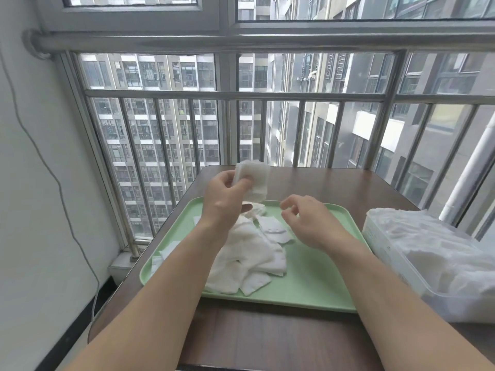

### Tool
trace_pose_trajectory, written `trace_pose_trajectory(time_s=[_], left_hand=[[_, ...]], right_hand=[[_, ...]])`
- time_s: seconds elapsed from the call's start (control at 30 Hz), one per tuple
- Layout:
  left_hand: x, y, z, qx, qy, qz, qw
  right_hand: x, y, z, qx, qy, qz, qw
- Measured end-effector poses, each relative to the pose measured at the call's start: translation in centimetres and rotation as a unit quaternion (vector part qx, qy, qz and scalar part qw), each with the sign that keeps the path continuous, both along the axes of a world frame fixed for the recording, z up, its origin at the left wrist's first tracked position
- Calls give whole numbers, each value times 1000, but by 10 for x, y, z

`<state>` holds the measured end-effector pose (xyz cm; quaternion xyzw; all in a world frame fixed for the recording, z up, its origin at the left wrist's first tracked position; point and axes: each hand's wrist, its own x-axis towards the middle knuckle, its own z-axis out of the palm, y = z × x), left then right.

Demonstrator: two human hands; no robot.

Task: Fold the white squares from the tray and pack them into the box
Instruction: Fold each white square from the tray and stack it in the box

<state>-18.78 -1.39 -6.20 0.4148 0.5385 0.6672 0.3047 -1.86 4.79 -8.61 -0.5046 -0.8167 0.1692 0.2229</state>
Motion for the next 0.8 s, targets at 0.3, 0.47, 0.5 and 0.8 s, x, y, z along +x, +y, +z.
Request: trace_pose_trajectory(time_s=[0.3,0.47,0.5,0.8], left_hand=[[9,0,-4,4,60,11,998],[9,0,-4,-2,59,15,998],[9,0,-4,-4,55,19,998],[5,-1,1,-18,-67,47,997]], right_hand=[[-23,-8,3,-33,-94,-24,995],[-17,-6,4,-78,-17,8,997],[-14,-6,5,-76,9,7,997],[8,-5,15,-214,453,34,865]])
